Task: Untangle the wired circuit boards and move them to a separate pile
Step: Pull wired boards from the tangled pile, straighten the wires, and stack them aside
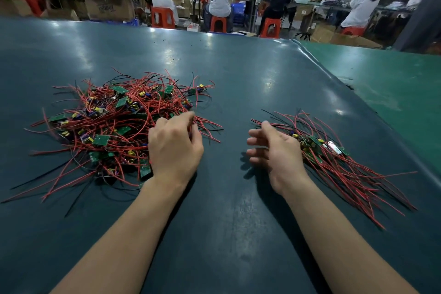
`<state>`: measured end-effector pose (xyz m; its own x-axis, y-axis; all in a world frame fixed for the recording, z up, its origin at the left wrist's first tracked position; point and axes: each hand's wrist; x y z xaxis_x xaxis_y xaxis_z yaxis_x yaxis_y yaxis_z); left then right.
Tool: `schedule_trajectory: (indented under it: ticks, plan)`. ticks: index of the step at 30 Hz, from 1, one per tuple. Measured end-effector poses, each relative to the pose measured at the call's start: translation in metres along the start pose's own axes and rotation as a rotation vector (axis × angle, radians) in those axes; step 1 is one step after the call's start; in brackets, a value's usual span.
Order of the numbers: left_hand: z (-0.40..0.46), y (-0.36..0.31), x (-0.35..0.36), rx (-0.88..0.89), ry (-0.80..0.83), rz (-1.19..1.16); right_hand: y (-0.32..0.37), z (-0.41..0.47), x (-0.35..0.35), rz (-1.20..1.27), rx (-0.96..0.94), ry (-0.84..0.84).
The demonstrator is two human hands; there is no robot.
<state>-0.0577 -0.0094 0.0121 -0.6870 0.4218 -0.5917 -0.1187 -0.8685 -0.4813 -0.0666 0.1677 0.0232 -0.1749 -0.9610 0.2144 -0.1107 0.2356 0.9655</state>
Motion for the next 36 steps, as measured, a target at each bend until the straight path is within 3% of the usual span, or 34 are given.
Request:
schedule_trajectory:
  ticks: [4,7,11,13,16,19,21,36]
  plan:
    - [-0.004,-0.012,-0.005,0.238,-0.29,-0.249,-0.004,-0.008,0.004,-0.105,-0.056,0.294]
    - [-0.012,-0.018,-0.004,0.465,-0.224,-0.39,-0.006,-0.01,0.008,-0.003,0.063,0.527]
    - [-0.019,-0.027,-0.001,0.618,-0.19,-0.526,-0.001,-0.003,0.007,0.077,0.242,0.614]
    - [-0.018,-0.028,0.003,0.556,-0.185,-0.617,-0.001,-0.003,0.004,0.118,0.213,0.614]
    - [-0.014,-0.027,0.008,0.26,-0.132,-0.722,-0.003,-0.003,0.003,0.162,0.048,0.486]
    - [-0.012,-0.03,0.012,-0.083,0.046,-0.857,-0.005,0.001,0.005,-0.022,-0.156,0.27]
    - [-0.012,-0.032,0.014,-0.19,0.193,-0.914,-0.006,0.002,0.005,-0.079,-0.226,0.219]
    - [-0.008,-0.024,0.015,-0.319,0.428,-1.162,-0.007,0.004,0.007,0.066,-0.089,0.073]
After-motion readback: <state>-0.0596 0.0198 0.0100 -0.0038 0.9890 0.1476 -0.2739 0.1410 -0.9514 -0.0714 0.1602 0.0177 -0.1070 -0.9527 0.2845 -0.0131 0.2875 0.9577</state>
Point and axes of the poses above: each hand's wrist, its own z-axis towards the middle knuckle, its own x-axis out of the palm, y = z × x
